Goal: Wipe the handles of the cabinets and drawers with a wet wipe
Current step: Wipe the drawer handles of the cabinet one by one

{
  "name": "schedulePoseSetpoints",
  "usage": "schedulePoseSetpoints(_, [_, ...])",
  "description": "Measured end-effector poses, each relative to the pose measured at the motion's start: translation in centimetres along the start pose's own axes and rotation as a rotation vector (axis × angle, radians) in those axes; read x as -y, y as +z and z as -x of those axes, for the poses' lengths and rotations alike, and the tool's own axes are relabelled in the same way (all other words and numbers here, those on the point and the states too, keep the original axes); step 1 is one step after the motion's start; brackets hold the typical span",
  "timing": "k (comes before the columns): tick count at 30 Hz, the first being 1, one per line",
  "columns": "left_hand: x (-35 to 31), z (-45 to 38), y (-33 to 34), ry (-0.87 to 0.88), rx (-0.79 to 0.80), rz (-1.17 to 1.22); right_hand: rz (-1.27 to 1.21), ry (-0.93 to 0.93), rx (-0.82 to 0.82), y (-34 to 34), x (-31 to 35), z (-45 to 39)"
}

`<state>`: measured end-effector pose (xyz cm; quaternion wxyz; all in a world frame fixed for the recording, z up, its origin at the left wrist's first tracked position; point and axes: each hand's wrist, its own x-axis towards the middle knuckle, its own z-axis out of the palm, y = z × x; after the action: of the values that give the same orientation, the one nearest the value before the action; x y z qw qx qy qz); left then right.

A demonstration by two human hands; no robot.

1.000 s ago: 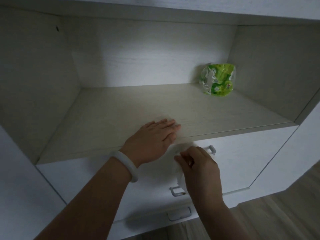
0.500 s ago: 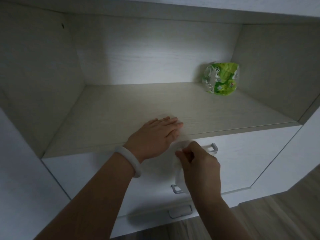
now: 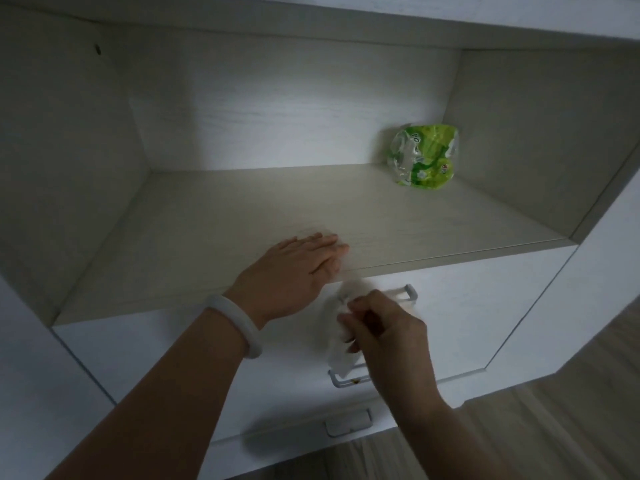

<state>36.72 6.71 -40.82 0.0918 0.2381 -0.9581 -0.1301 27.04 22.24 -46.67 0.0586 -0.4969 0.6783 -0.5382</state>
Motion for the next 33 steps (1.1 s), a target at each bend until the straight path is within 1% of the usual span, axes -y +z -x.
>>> schedulePoseSetpoints(3, [0.1, 0.1, -0.1, 0.010, 0.016, 0.001, -0.055, -0.002, -0.005, -0.9, -0.3, -0.4])
schedulePoseSetpoints(6, [0.1, -0.1, 0.0, 0.010, 0.010, -0.012, -0.205, 0.158, -0.104, -3.4, -1.3, -1.0])
schedulePoseSetpoints(8, [0.2, -0.2, 0.1, 0.004, 0.005, -0.011, -0.253, 0.208, -0.160, -3.6, -1.3, -0.9])
schedulePoseSetpoints(10, [0.2, -0.4, 0.2, 0.003, 0.000, -0.003, -0.199, 0.149, -0.127, -2.3, -0.6, -0.3])
schedulePoseSetpoints(12, [0.2, -0.3, 0.3, 0.002, -0.006, 0.003, -0.106, 0.034, -0.044, -0.8, 0.0, 0.3])
schedulePoseSetpoints(14, [0.2, -0.2, 0.2, 0.008, -0.004, -0.003, -0.011, -0.039, -0.049, -0.7, -0.4, 0.3])
schedulePoseSetpoints(16, [0.2, -0.1, 0.1, 0.013, 0.002, -0.010, 0.042, 0.006, -0.179, -1.9, -1.3, 0.1])
schedulePoseSetpoints(19, [0.1, -0.1, 0.1, 0.007, 0.000, -0.019, 0.100, 0.135, -0.456, -4.4, -2.3, 0.2])
schedulePoseSetpoints(20, [0.1, -0.1, 0.2, 0.008, -0.001, -0.029, 0.095, 0.176, -0.508, -4.9, -2.5, 0.2])
schedulePoseSetpoints(21, [0.1, -0.2, 0.2, 0.010, -0.003, -0.036, 0.040, 0.226, -0.532, -5.2, -2.6, 0.0])
schedulePoseSetpoints(24, [0.0, -0.2, 0.2, 0.004, -0.008, -0.035, -0.244, 0.370, -0.473, -4.8, -2.5, -0.9])
schedulePoseSetpoints(27, [0.0, -0.1, 0.1, 0.006, -0.009, -0.034, -0.425, 0.466, -0.428, -3.7, -2.1, -1.2])
schedulePoseSetpoints(29, [0.1, -0.1, 0.2, 0.009, -0.006, -0.034, -0.460, 0.483, -0.436, -3.2, -2.0, -0.9])
schedulePoseSetpoints(33, [0.0, -0.2, 0.1, 0.010, -0.018, -0.025, -0.410, 0.458, -0.411, -3.2, -1.5, -0.1])
